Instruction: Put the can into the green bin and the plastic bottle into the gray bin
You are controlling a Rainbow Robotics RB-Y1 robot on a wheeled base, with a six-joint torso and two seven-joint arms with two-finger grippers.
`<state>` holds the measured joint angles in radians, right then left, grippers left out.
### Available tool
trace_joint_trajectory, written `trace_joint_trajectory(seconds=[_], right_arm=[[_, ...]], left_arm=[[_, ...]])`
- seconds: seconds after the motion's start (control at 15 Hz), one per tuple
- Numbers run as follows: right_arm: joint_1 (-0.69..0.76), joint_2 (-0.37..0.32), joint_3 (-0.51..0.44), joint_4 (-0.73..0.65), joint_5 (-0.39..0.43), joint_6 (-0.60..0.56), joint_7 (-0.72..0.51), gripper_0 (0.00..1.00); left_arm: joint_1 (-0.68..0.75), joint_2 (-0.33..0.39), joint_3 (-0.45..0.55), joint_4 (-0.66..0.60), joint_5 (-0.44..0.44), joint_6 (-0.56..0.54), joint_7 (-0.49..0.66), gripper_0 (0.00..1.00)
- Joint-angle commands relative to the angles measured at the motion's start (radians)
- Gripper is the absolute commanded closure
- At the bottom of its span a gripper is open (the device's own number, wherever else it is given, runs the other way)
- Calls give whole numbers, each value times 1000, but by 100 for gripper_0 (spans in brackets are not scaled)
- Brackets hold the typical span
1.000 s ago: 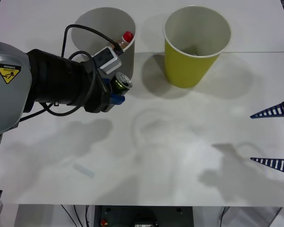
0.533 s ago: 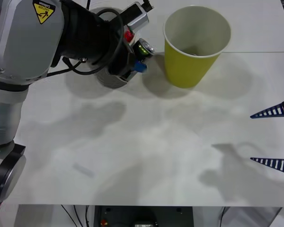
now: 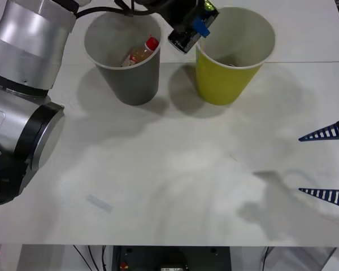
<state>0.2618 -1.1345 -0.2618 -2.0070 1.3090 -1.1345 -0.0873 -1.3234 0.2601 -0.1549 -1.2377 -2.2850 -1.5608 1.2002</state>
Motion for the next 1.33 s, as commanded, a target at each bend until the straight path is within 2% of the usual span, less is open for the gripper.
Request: trace_joint_trajectory(seconds=[0.07,0.27,0.4,0.47,0.6,0.93,1.0,1.13,1.2,1.33], right_arm=[[0,0,0,0,0,0,0,0],[0,0,0,0,0,0,0,0],[0,0,0,0,0,0,0,0],[0,0,0,0,0,0,0,0],[0,0,0,0,0,0,0,0],[0,0,0,0,0,0,0,0],[0,0,0,0,0,0,0,0],[0,0,0,0,0,0,0,0],[0,0,0,0,0,0,0,0],[0,0,0,0,0,0,0,0]], left_arm=[[-80,-47,0,144,-56,120,-2,100],[-89,-99,-8,202,-131,257,-30,100],[-105,-102,-97,202,-140,308,-28,100],[-119,-102,-153,202,-143,321,-8,99],[-131,-108,-199,202,-140,331,22,99],[-137,-122,-203,201,-136,332,12,97],[-137,-124,-201,202,-136,334,-7,81],[-137,-124,-201,202,-134,349,-22,4],[-137,-122,-201,202,-131,349,-22,0],[-135,-121,-201,201,-120,349,-24,0]])
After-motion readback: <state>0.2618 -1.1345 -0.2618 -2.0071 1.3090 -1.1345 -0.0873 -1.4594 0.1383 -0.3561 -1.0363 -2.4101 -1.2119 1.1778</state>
